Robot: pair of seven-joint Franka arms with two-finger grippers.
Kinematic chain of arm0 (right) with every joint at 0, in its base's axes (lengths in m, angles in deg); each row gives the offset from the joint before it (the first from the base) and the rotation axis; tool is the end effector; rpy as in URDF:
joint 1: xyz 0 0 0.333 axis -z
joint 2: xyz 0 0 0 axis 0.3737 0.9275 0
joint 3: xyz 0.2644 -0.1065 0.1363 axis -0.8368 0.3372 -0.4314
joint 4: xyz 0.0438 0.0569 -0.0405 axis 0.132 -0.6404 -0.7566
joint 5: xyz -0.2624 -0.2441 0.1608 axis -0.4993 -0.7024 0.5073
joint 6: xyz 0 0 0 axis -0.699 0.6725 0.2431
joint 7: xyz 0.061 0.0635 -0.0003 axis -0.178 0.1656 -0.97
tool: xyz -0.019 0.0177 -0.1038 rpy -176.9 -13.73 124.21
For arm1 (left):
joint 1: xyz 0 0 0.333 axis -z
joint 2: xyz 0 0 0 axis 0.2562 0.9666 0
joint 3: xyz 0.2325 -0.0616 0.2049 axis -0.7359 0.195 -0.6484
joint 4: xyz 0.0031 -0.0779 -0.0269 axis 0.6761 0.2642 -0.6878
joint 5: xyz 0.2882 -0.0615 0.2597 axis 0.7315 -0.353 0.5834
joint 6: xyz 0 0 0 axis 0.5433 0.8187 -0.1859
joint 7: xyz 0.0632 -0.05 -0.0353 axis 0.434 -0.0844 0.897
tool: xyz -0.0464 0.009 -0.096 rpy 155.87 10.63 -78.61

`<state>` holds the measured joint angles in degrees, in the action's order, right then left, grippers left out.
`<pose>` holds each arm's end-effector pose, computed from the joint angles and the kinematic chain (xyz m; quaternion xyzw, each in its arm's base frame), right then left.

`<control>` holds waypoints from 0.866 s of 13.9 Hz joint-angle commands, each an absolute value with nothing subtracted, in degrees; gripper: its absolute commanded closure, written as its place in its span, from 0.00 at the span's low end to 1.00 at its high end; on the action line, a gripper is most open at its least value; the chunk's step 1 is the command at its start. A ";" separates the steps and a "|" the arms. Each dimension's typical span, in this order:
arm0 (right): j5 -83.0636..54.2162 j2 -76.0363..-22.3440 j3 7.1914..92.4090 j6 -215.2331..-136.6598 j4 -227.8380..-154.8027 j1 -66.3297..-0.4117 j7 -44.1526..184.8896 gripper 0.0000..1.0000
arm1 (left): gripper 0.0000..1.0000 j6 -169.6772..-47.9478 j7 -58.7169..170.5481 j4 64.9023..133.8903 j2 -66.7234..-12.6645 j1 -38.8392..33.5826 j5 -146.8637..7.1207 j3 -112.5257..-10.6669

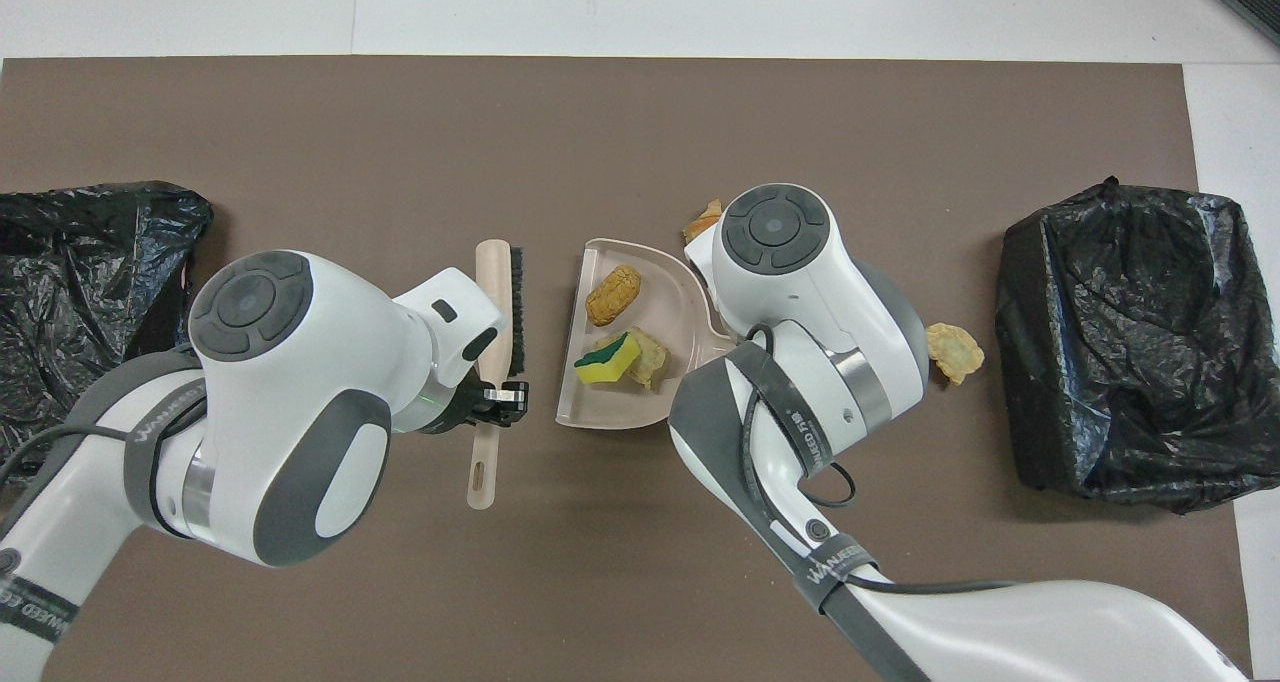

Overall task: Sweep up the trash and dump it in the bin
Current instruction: 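Sweep the sponge and bread into the dustpan with the left gripper's brush, then carry the loaded dustpan with the right gripper over the nearby bin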

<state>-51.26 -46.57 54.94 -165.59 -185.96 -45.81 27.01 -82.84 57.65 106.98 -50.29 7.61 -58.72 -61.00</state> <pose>0.5683 0.2649 0.3951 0.7651 0.6374 -0.0872 0.0265 0.4793 -0.2523 0.4445 0.9929 -0.0268 -0.0712 0.0915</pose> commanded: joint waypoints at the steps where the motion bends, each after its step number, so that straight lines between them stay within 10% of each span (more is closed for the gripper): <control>1: -49.25 -48.53 54.36 -167.33 -187.06 -43.66 22.13 1.00 | 1.00 -81.96 57.43 107.09 -52.12 5.12 -53.81 -60.76; 12: -47.65 -52.22 54.89 -156.44 -177.48 -30.93 0.87 1.00 | 1.00 -87.74 73.95 120.08 -57.58 18.80 -52.38 -60.23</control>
